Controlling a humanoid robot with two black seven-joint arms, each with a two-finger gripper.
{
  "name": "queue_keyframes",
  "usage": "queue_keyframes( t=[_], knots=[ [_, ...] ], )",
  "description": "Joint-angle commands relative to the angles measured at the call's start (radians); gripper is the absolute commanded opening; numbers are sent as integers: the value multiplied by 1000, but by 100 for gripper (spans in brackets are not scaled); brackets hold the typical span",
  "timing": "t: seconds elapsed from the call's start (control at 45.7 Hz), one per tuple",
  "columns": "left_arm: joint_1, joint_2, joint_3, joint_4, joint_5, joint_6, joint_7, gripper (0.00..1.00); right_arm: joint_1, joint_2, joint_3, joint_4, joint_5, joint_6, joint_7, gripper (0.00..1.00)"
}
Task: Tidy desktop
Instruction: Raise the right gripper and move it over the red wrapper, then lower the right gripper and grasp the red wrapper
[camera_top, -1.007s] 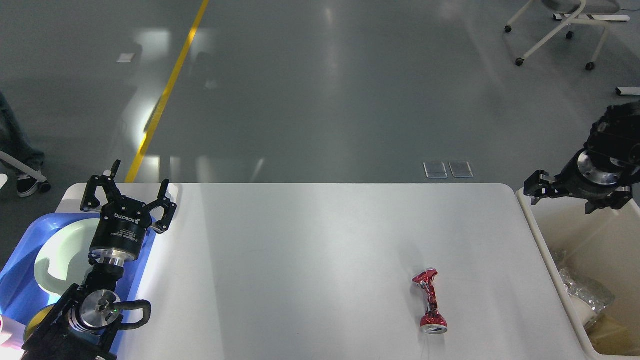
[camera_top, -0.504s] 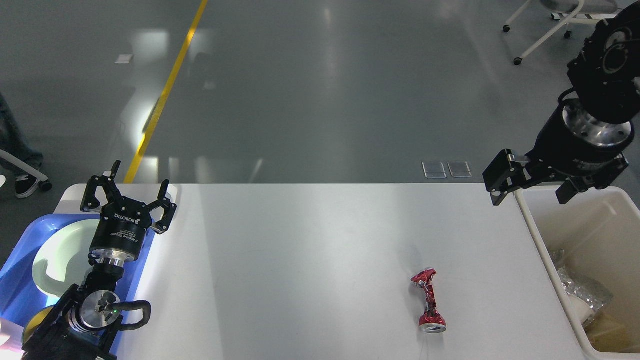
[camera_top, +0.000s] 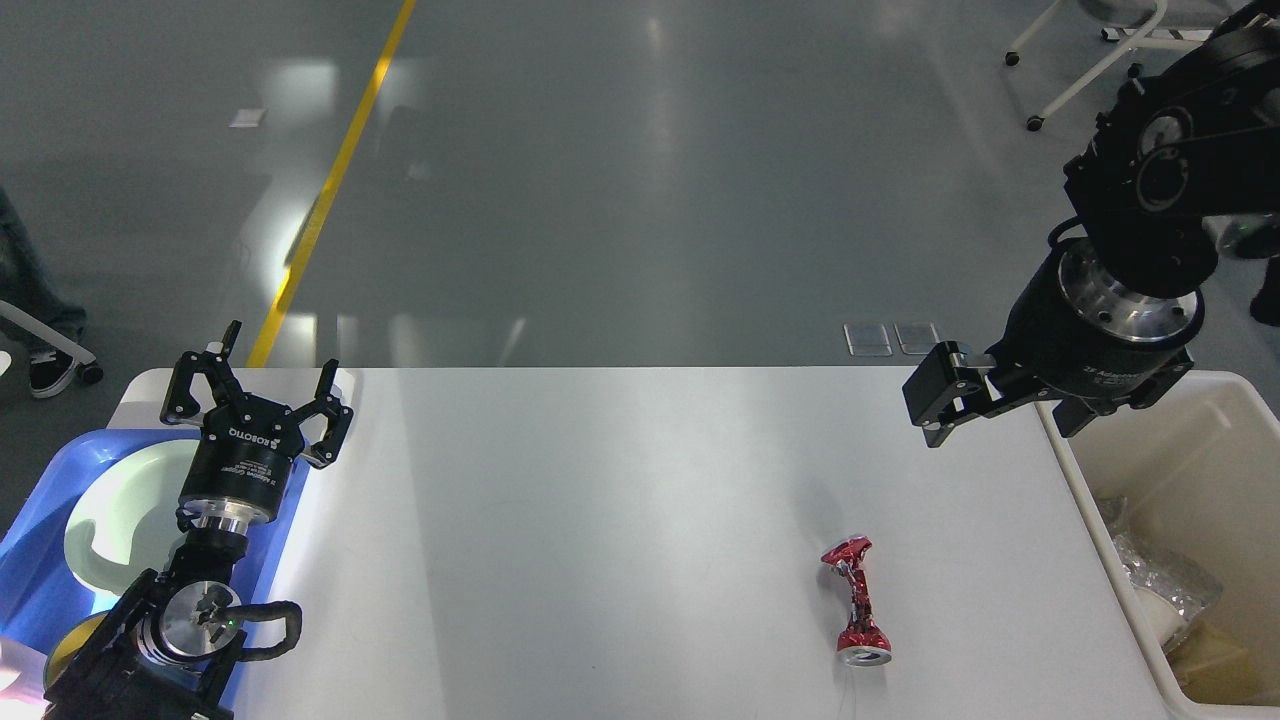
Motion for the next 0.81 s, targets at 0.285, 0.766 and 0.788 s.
queue_keyframes(
  t=[0.285, 0.766, 0.788],
  knots=[
    [0, 0, 0, 0, 0, -2, 1, 97, -346, 18, 92, -39, -42, -262, 1, 100],
    [0, 0, 0, 0, 0, -2, 1, 97, -909, 143, 173, -331, -124, -580, 1, 98],
    [0, 0, 0, 0, 0, -2, 1, 97, -932, 153, 175, -360, -124, -582, 1, 98]
  ],
)
